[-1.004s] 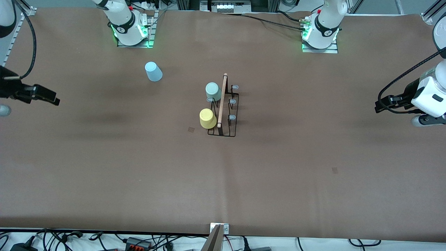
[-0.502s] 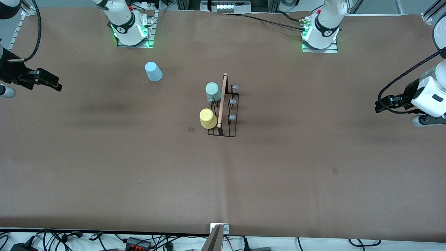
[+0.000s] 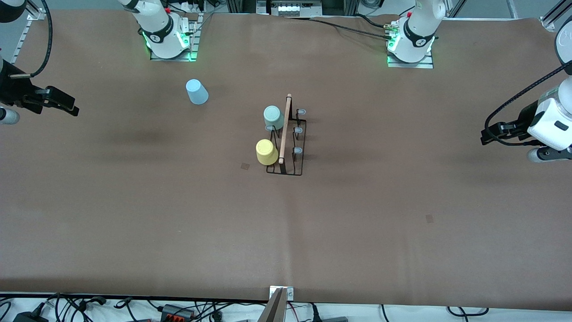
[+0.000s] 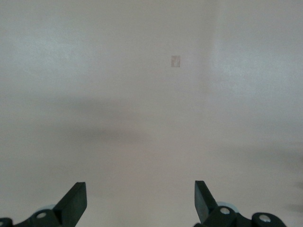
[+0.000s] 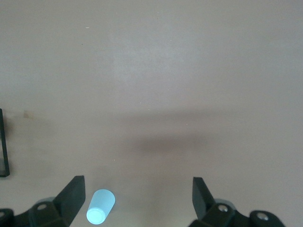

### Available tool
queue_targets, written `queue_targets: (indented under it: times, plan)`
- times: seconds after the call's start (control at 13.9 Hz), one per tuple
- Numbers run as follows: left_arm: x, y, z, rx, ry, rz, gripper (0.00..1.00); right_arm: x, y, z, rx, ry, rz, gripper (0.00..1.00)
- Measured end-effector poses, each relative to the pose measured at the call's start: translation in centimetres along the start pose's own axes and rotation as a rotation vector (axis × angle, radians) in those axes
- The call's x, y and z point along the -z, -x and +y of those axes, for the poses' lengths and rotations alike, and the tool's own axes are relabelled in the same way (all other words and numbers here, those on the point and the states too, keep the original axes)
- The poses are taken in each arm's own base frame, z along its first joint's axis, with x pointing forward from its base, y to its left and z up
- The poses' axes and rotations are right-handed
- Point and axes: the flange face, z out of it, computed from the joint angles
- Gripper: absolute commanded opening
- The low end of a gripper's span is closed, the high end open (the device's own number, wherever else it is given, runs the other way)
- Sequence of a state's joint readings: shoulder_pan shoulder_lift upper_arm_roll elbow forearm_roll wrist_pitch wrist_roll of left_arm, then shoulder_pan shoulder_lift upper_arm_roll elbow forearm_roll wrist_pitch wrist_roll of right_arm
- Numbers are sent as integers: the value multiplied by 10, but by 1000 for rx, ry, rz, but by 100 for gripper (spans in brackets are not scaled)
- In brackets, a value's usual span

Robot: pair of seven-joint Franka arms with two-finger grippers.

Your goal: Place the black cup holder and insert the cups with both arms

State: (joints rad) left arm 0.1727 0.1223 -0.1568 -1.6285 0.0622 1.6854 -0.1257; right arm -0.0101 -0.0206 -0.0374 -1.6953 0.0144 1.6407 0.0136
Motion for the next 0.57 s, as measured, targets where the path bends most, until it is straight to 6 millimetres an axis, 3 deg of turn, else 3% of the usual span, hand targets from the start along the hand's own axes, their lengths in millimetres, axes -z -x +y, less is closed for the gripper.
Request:
queue_targets:
  times: [0.57]
  plan:
    - [0,0,0,0,0,0,100,0,-2,0,3,0,17,100]
